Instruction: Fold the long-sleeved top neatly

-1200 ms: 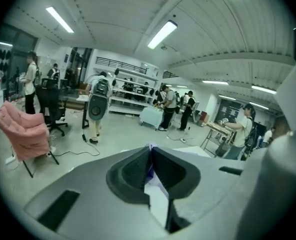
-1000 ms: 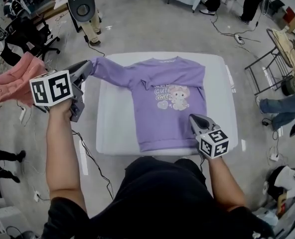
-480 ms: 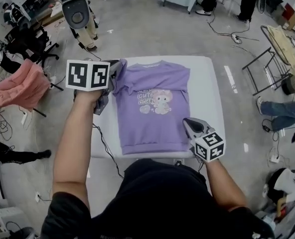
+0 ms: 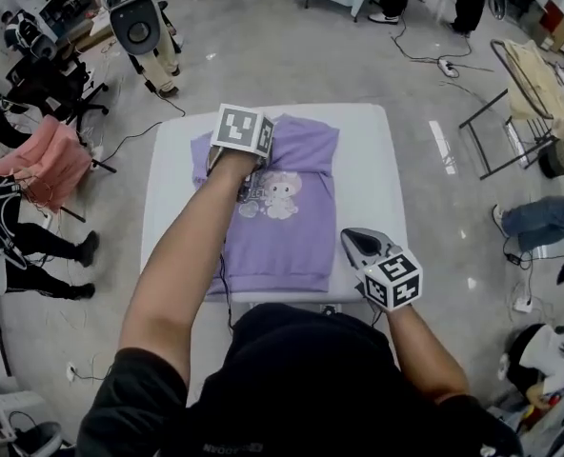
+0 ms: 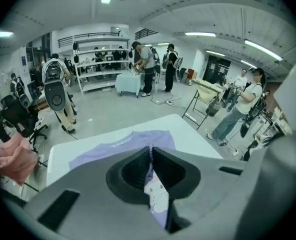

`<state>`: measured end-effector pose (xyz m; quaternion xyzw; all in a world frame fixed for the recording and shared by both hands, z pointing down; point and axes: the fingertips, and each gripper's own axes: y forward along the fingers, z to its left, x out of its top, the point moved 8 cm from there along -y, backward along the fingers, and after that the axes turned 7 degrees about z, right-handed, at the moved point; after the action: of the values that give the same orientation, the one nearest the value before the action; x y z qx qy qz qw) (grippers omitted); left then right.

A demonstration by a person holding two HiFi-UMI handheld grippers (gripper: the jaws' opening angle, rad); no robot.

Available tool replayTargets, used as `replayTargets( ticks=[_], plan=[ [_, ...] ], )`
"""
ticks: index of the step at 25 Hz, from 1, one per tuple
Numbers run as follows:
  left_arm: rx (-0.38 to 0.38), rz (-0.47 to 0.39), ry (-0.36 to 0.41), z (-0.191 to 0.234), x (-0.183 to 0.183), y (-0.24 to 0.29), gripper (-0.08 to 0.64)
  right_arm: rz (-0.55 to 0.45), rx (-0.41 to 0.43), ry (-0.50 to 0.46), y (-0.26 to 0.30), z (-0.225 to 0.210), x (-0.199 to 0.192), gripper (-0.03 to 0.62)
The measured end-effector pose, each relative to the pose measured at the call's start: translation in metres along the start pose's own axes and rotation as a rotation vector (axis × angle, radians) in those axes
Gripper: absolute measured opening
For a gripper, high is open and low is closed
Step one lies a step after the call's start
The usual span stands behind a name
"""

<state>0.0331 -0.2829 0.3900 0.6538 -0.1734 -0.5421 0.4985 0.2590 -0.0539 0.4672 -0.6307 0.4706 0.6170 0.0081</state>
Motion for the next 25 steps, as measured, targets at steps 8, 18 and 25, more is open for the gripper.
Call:
replayTargets(
  ticks=[8, 18, 25],
  plan=[
    [0.005, 0.090, -0.036, -0.032, 0.000, 0.087, 0.020, 0.043, 0.005, 0.022, -0.007, -0.017, -0.014, 0.005],
    [0.017, 0.130, -0.014, -0.058, 0.003, 0.153, 0.012, 0.075, -0.042, 0.087, -0.023, -0.045, -0.040, 0.005],
    [0.092, 0.001, -0.042, -0.061, 0.016, 0.142, 0.011, 0.089, -0.061, 0.099, -0.033, -0.060, -0.046, 0.005]
  ],
)
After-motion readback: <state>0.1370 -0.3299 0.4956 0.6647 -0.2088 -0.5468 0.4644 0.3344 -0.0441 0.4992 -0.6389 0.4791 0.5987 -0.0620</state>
